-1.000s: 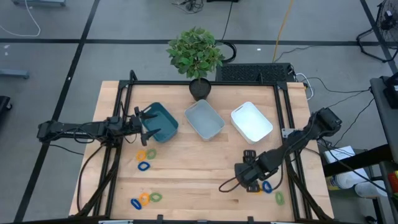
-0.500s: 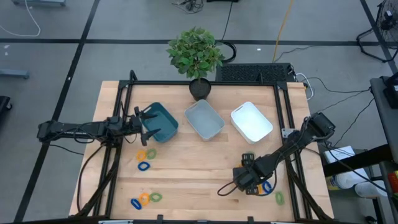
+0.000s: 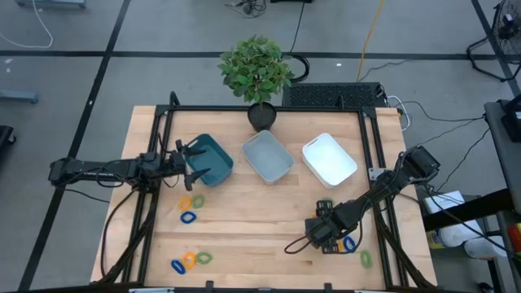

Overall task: Sort spring keychains
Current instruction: Put the top right yellow spring keychain into the white bin

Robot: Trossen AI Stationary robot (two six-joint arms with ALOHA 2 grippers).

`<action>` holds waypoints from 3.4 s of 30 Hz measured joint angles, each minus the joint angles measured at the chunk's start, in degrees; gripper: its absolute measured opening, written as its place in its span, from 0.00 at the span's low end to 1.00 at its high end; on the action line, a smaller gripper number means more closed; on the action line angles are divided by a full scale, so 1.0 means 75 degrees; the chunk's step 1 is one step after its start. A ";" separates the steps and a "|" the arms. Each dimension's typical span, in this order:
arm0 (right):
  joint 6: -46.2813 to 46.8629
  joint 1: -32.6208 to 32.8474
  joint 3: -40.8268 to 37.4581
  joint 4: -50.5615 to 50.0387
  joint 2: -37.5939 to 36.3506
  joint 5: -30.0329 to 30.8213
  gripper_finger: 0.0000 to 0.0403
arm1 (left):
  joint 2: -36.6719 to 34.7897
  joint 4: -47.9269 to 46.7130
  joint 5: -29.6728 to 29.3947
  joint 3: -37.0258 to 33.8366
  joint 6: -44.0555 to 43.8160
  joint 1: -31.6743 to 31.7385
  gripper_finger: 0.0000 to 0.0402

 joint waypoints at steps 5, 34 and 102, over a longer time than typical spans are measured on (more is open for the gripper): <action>-0.0010 -0.0001 -0.0006 -0.0003 0.0003 -0.0004 0.68 | -0.0001 0.0000 0.0000 -0.0001 0.0000 -0.0002 0.83; -0.0016 -0.0007 -0.0015 -0.0013 0.0020 0.0031 0.02 | -0.0001 0.0000 0.0000 -0.0001 0.0000 -0.0002 0.84; 0.0090 -0.5096 0.6137 -0.6983 -0.1747 -0.0236 0.00 | -0.0001 0.0000 0.0002 -0.0001 0.0000 -0.0002 0.84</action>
